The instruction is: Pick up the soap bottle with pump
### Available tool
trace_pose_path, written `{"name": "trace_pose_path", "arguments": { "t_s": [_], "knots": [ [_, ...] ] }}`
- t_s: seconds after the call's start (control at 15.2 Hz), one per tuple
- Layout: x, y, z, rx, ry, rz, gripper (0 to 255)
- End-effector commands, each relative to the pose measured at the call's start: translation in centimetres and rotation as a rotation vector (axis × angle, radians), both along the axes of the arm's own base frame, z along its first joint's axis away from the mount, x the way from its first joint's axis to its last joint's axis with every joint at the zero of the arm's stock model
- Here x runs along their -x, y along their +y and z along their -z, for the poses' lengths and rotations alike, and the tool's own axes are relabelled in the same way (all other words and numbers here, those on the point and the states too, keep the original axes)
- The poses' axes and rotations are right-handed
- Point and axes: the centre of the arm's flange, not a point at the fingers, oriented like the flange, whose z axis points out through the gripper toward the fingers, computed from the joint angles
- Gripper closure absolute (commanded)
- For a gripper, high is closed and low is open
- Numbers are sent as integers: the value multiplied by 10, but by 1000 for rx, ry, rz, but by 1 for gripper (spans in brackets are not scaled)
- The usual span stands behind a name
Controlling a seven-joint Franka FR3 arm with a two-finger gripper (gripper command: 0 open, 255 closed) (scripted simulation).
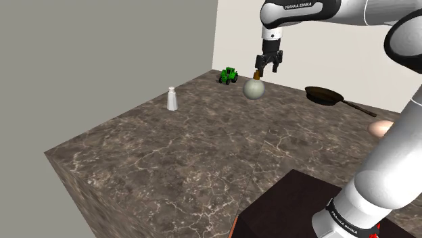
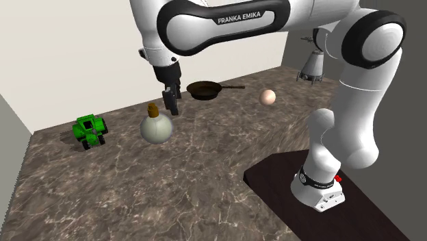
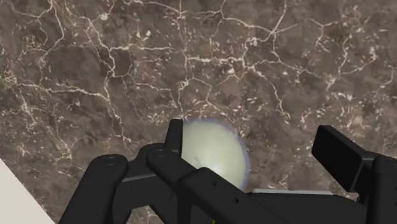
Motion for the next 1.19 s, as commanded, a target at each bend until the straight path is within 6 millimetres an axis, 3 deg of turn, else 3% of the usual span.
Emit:
{"name": "trace_pose_path", "arguments": {
  "t_s": [0.0,0.4,0.86,1.06,1.12],
  "knots": [
    [-24,-11,3,1,-3,3,0],
    [-91,-50,3,5,-11,14,0],
    [-91,-50,40,5,-11,14,0],
    [-91,-50,43,5,-11,14,0],
    [-91,-50,43,5,-11,14,255]
  ]
}}
